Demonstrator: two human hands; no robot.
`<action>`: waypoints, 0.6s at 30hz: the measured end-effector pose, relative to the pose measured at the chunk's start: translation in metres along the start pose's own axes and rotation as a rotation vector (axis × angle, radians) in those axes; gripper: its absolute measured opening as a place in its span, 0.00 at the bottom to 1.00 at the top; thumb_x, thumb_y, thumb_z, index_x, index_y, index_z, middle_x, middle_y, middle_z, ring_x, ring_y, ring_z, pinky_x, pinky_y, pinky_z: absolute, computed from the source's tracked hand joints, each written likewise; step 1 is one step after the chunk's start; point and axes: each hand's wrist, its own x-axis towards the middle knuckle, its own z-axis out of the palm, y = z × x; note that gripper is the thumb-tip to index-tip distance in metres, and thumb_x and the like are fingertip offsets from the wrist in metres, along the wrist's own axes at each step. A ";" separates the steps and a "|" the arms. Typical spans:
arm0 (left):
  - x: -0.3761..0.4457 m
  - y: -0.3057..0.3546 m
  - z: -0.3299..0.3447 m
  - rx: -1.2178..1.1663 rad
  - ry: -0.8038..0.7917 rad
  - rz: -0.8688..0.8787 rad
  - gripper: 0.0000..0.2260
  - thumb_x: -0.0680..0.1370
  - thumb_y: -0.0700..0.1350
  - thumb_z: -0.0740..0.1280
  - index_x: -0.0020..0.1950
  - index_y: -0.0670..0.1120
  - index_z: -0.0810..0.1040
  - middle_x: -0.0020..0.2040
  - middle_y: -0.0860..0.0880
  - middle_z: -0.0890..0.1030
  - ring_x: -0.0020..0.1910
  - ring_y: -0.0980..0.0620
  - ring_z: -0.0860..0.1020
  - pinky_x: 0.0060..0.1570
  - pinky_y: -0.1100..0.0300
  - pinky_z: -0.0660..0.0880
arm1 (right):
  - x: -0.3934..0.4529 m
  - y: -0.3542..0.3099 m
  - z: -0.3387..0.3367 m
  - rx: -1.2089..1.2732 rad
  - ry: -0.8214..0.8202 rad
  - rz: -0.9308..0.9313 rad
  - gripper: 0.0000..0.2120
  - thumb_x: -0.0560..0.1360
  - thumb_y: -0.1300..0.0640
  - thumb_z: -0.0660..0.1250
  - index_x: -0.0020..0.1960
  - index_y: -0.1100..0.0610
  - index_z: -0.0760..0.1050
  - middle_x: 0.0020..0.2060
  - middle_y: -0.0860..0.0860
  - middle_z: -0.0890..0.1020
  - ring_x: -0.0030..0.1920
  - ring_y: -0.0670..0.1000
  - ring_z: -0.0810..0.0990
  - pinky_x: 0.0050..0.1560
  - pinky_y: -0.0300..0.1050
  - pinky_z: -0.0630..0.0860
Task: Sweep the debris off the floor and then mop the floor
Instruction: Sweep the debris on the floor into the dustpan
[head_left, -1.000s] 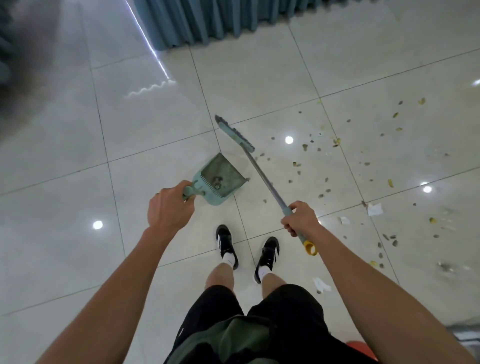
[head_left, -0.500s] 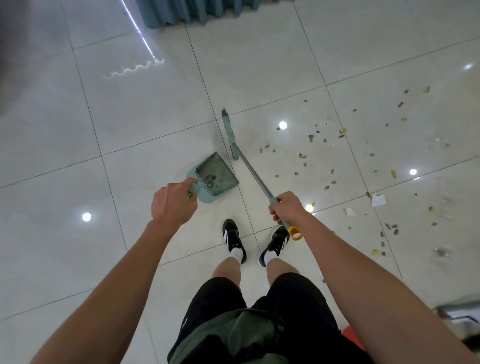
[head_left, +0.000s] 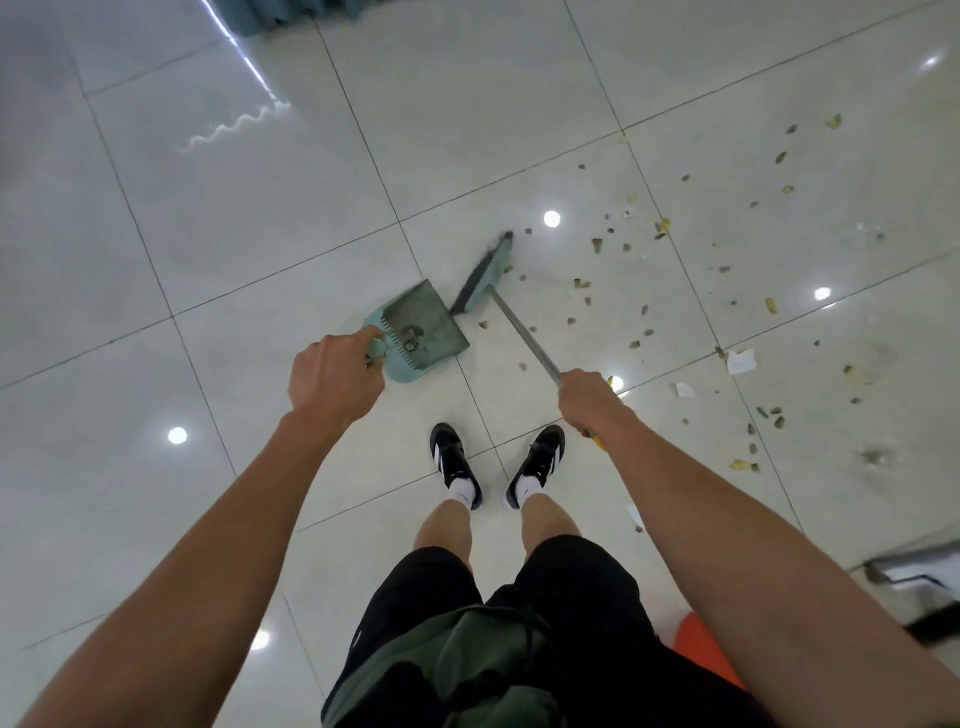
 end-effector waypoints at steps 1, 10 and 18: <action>0.000 0.007 0.000 0.009 0.003 0.012 0.11 0.79 0.48 0.62 0.61 0.56 0.77 0.43 0.44 0.82 0.40 0.39 0.78 0.39 0.54 0.73 | 0.000 0.009 -0.002 -0.031 0.000 -0.001 0.11 0.78 0.65 0.58 0.59 0.62 0.74 0.44 0.57 0.77 0.38 0.57 0.80 0.31 0.46 0.74; 0.002 0.085 0.003 0.063 -0.031 0.117 0.11 0.80 0.49 0.62 0.61 0.57 0.77 0.42 0.47 0.81 0.39 0.42 0.78 0.40 0.52 0.78 | -0.003 0.086 -0.027 -0.055 0.089 0.043 0.11 0.80 0.62 0.59 0.59 0.61 0.75 0.38 0.51 0.72 0.40 0.56 0.78 0.39 0.48 0.74; -0.008 0.140 0.001 0.084 -0.050 0.154 0.09 0.80 0.46 0.63 0.58 0.54 0.78 0.39 0.48 0.76 0.37 0.44 0.74 0.37 0.54 0.69 | -0.014 0.160 -0.039 -0.057 0.127 0.150 0.09 0.80 0.60 0.60 0.58 0.60 0.75 0.37 0.50 0.72 0.39 0.54 0.76 0.38 0.47 0.72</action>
